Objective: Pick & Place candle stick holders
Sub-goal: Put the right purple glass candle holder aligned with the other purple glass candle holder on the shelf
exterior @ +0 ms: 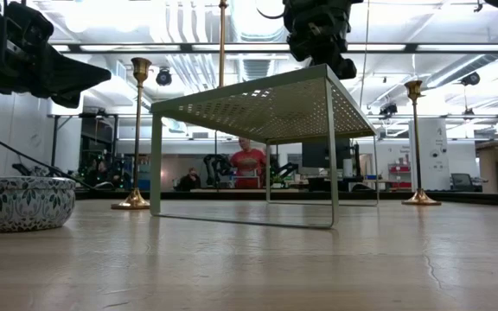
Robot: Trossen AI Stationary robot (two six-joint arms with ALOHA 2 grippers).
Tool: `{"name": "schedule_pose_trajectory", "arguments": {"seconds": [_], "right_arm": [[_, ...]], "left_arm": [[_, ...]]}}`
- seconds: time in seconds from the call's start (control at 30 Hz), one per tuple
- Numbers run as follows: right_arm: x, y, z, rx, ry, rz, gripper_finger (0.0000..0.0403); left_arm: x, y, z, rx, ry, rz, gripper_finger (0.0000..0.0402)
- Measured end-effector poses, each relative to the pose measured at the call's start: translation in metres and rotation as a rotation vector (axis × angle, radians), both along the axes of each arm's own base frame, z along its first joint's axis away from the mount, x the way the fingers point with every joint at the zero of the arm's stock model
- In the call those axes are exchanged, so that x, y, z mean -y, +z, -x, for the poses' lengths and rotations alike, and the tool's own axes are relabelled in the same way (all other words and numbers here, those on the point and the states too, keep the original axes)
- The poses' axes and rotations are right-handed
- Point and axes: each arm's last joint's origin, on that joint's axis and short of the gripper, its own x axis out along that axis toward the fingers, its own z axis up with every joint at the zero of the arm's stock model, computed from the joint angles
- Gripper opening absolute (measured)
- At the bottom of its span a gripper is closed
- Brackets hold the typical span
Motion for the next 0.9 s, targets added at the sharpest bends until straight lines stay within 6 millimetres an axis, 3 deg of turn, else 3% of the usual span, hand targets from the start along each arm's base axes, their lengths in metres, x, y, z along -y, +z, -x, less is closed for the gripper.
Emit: {"name": "schedule_pose_trajectory", "arguments": {"seconds": [0.47, 0.9], "right_arm": [[0.0001, -0.0071, -0.0003, -0.016, 0.008, -0.007, 0.0059], [0.0027, -0.0056, -0.0050, 0.046, 0.032, 0.032, 0.0110]], "left_arm": [[0.0000, 0.0000, 0.0000, 0.000, 0.000, 0.000, 0.0028], [0.0000, 0.0000, 0.0000, 0.000, 0.000, 0.000, 0.0028]]}}
